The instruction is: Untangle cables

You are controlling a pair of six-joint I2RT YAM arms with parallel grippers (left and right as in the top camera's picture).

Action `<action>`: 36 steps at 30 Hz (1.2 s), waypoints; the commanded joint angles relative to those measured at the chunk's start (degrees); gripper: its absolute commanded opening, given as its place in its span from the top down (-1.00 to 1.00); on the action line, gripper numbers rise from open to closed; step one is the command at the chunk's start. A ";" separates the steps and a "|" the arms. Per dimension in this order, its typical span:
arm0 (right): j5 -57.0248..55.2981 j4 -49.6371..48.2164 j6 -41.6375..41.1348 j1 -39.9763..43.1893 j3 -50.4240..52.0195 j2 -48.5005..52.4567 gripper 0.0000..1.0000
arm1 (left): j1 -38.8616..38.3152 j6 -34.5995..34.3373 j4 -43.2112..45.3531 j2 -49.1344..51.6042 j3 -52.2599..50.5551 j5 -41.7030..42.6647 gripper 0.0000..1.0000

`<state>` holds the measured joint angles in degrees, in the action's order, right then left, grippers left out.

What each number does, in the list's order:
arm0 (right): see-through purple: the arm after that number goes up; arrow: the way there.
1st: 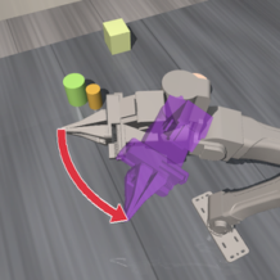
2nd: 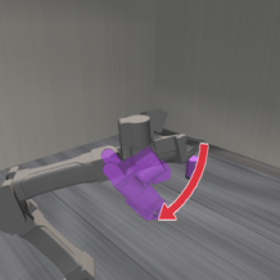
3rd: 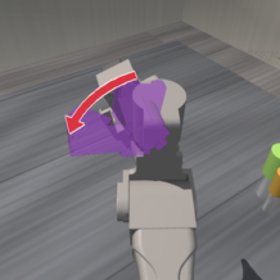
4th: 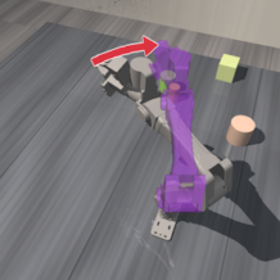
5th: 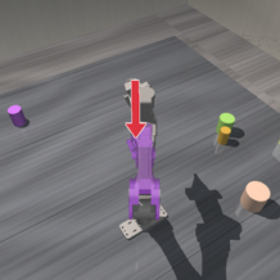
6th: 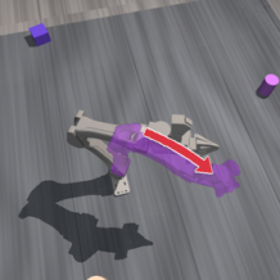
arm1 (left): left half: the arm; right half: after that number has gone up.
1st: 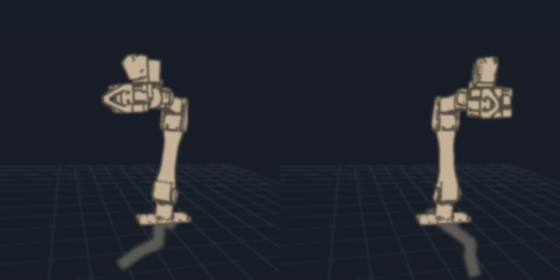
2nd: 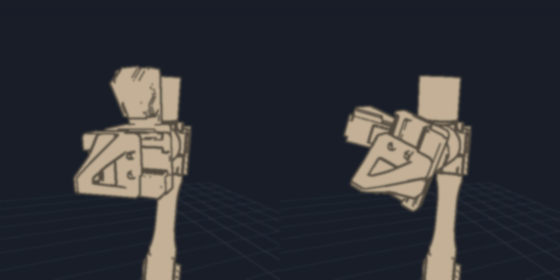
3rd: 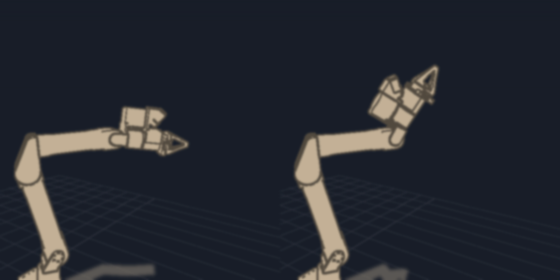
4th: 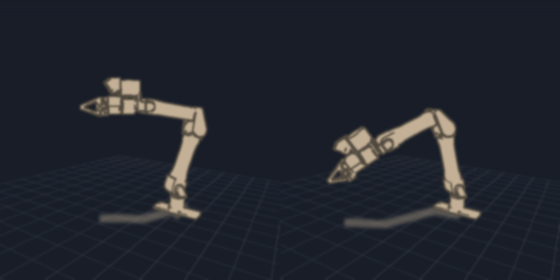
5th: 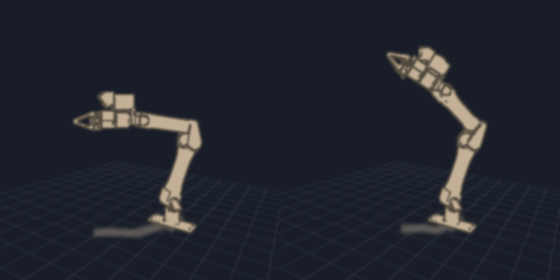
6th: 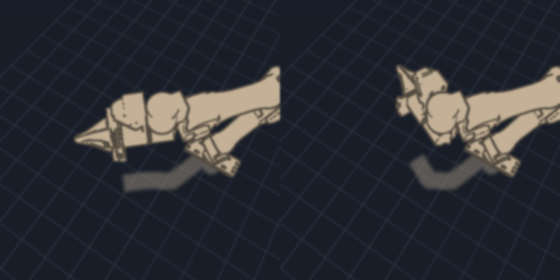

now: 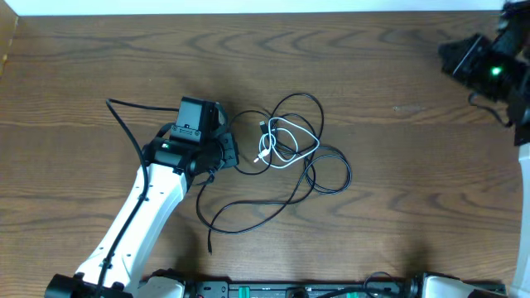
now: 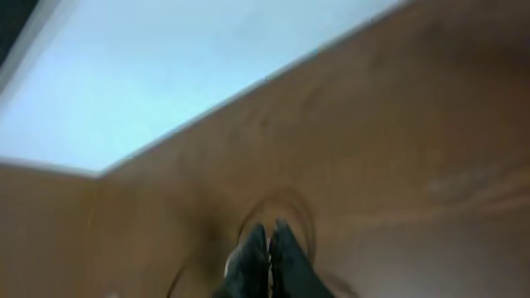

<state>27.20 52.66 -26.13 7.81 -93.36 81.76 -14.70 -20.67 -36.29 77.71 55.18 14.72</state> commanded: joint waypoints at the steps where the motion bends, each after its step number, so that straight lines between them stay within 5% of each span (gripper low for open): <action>1: 4.28 7.56 10.34 -5.68 0.39 3.04 0.73 | 0.11 1.57 -0.02 -0.57 0.26 -2.38 0.85; 3: 4.31 11.52 16.24 -12.26 0.42 6.67 0.58 | 0.13 -0.13 -2.38 -0.57 0.26 -11.72 0.85; 6: 4.26 12.35 22.69 -23.54 0.42 15.08 0.32 | 0.15 -1.01 -3.76 -0.57 0.26 -12.66 0.85; 13: 3.78 9.70 26.18 -38.14 0.42 31.23 0.31 | 0.28 -1.03 -1.88 -0.98 0.35 -14.19 0.85; 24: -13.57 -9.27 20.06 -49.18 0.42 35.91 0.23 | 2.25 -1.03 3.91 -14.88 4.66 -13.92 0.85; 36: -7.61 -12.35 16.72 -54.12 0.44 35.91 0.25 | 2.25 -1.05 4.72 -16.74 4.66 -13.92 0.85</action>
<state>18.46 40.07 -8.60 -45.06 -92.73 117.49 -12.80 -21.17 -32.03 61.80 58.65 1.52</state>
